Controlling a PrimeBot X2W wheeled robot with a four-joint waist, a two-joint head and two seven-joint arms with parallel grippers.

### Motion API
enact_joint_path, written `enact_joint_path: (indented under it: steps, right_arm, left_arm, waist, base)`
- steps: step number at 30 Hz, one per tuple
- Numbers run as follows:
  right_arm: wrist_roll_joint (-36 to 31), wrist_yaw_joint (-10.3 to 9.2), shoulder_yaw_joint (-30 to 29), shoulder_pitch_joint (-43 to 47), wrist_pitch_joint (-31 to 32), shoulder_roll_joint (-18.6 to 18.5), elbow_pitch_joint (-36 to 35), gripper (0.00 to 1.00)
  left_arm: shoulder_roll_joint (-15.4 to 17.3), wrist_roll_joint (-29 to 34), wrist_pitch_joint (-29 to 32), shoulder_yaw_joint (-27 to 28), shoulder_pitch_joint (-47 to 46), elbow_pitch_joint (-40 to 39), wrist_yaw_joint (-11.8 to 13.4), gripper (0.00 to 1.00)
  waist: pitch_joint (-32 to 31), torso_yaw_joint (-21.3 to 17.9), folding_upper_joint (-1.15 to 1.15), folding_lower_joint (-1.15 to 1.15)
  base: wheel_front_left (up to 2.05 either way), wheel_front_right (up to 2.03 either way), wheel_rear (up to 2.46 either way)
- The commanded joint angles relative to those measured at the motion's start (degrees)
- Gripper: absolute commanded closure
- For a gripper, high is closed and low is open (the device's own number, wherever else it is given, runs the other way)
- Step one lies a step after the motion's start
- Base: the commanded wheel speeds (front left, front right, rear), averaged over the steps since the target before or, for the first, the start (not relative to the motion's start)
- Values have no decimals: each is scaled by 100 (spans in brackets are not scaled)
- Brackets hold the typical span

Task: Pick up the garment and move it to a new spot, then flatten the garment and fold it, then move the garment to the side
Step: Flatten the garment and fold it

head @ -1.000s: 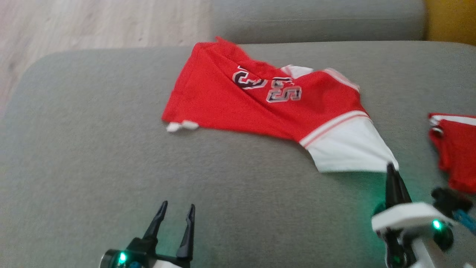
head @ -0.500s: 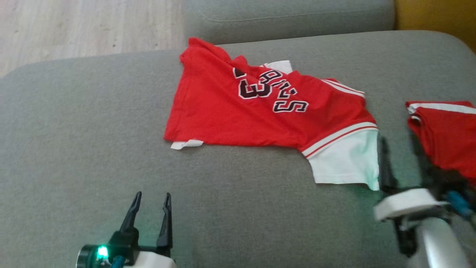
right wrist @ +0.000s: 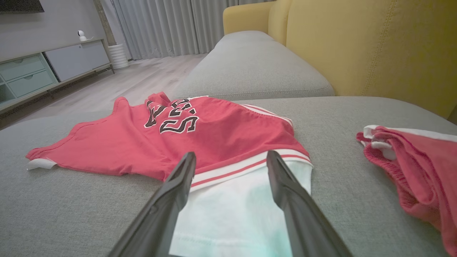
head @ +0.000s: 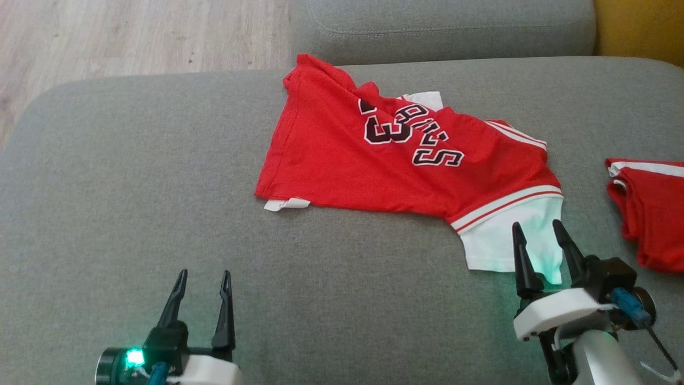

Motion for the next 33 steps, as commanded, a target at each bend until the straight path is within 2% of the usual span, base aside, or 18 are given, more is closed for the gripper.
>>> enact_joint_path:
  steps: [1, 7, 10, 18, 26, 30, 31, 32, 33]
  right_arm:
    - [39, -4, 168, -129, -78, -31, -150, 0]
    - [70, -4, 236, -246, -78, -31, -127, 0]
    - [87, -4, 286, -374, -78, -31, -167, 0]
    - [111, -4, 401, -694, -78, -31, -308, 0]
    - [168, -4, 328, -829, -79, -30, -459, 0]
    - [154, -4, 245, -783, -79, -30, -430, 0]
    - [136, -4, 217, -762, -79, -30, -393, 0]
    - [130, -4, 193, -742, -79, -30, -359, 0]
    - [138, -4, 183, -719, -79, -30, -318, 0]
  left_arm:
    - [17, 27, -30, 214, -151, -153, -1, 0]
    - [7, -41, -30, 145, -447, -112, -202, 0]
    - [3, -106, -30, 126, -917, 43, -386, 0]
    - [88, -347, -30, 461, -2255, 950, -661, 0]
    - [316, -465, -30, 852, -2950, 2001, -734, 0]
    - [295, -464, -30, 753, -2920, 2323, -798, 0]
    - [272, -483, -30, 684, -2880, 2430, -814, 20]
    - [249, -515, -30, 633, -2838, 2544, -825, 78]
    - [228, -527, -30, 564, -2807, 2617, -832, 100]
  waist:
    - [9, -14, 0, 0]
    - [248, -119, 0, 0]
    - [545, -255, 0, 0]
    - [1325, -894, 0, 0]
    - [1809, -1336, 0, 0]
    - [1827, -1395, 0, 0]
    - [1803, -1389, 0, 0]
    - [1774, -1378, 0, 0]
    - [1743, -1357, 0, 0]
  base:
    - [0, 0, 0]
    - [0, 0, 0]
    - [0, 0, 0]
    - [0, 0, 0]
    - [0, 0, 0]
    - [0, 0, 0]
    - [0, 0, 0]
    - [0, 0, 0]
    - [0, 0, 0]
